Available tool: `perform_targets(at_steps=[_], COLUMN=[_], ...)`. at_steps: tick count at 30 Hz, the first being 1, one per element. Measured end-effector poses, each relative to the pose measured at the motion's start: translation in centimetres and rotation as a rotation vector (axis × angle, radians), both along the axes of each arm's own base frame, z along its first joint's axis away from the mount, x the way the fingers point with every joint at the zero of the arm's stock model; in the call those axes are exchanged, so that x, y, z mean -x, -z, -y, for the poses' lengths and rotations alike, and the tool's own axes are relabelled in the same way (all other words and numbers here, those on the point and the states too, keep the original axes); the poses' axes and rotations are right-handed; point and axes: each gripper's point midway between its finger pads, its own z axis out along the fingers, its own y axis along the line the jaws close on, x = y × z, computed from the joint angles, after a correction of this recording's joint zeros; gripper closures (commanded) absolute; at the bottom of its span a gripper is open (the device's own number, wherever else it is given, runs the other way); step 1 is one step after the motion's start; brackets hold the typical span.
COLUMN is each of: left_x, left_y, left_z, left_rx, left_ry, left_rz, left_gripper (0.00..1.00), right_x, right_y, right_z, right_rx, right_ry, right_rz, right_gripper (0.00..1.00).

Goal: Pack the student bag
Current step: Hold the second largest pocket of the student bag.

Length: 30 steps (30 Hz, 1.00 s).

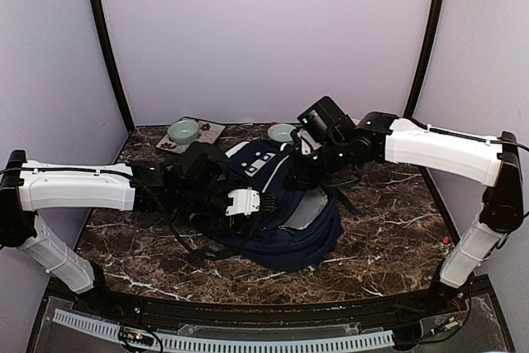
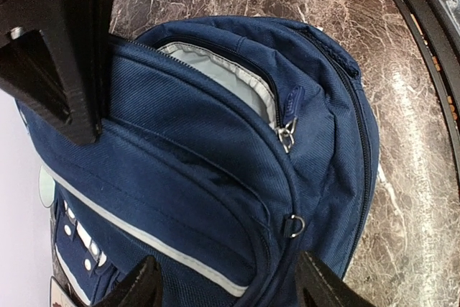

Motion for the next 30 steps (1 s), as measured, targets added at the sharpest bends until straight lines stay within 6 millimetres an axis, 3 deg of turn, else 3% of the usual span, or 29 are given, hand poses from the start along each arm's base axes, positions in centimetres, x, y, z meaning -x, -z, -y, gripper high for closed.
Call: perform_targets(at_steps=[8,19,25,30], left_x=[-0.3,-2.1,-2.0,-2.2], left_y=[1.6,0.6,0.9,0.6], left_z=[1.3,1.4,1.1,0.8], left_rx=[-0.013,-0.011,-0.035,-0.052], left_ry=[-0.039,-0.116,-0.117,-0.14], left_rz=[0.078,0.202,0.203,0.186], left_gripper=[0.34,0.64,1.0,1.0], right_x=[-0.1,-0.5,-1.0,-1.0], right_y=[-0.3,-0.3,-0.4,0.4], right_z=[-0.1,0.1,0.0,0.2], right_rx=[-0.005,-0.01,-0.026,-0.021], right_ry=[-0.01,-0.004,0.004,0.004], right_rz=[0.002,0.004,0.017,0.01], right_gripper=[1.0,1.0,1.0,1.0])
